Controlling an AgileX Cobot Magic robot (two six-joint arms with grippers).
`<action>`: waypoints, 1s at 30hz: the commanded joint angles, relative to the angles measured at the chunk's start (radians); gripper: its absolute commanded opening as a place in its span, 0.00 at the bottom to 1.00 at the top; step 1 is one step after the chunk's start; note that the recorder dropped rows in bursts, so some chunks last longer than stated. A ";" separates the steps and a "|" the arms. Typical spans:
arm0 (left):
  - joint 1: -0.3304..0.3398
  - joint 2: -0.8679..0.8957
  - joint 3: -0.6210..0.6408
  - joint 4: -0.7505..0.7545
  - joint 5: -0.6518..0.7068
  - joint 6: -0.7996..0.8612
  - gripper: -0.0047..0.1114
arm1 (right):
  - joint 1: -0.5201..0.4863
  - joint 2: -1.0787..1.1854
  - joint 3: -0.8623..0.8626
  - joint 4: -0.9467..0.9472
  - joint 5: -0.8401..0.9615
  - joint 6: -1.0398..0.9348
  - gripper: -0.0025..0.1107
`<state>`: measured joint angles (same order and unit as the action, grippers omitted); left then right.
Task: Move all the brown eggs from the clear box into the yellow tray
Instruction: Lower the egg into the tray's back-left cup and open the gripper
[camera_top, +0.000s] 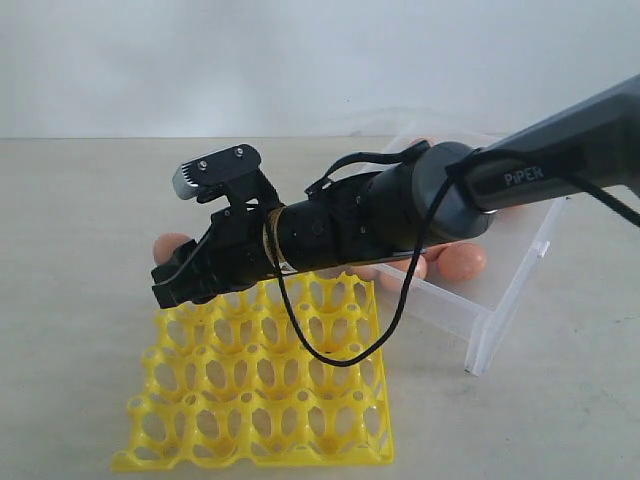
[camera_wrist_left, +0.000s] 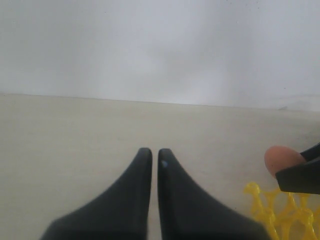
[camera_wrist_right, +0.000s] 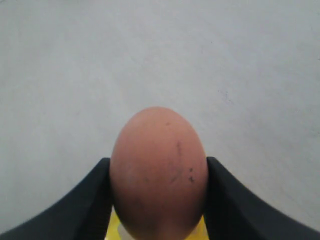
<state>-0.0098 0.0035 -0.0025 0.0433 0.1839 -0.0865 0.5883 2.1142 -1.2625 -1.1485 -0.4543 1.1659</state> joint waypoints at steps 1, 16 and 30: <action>0.006 -0.003 0.003 -0.001 -0.005 0.001 0.08 | 0.002 -0.008 -0.006 -0.002 0.006 -0.022 0.02; 0.006 -0.003 0.003 -0.001 -0.005 0.001 0.08 | 0.002 0.052 -0.006 -0.002 -0.015 -0.054 0.02; 0.006 -0.003 0.003 -0.001 -0.005 0.001 0.08 | 0.002 0.052 -0.006 0.019 0.019 -0.069 0.46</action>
<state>-0.0098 0.0035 -0.0025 0.0433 0.1839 -0.0865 0.5883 2.1696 -1.2640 -1.1427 -0.4341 1.1069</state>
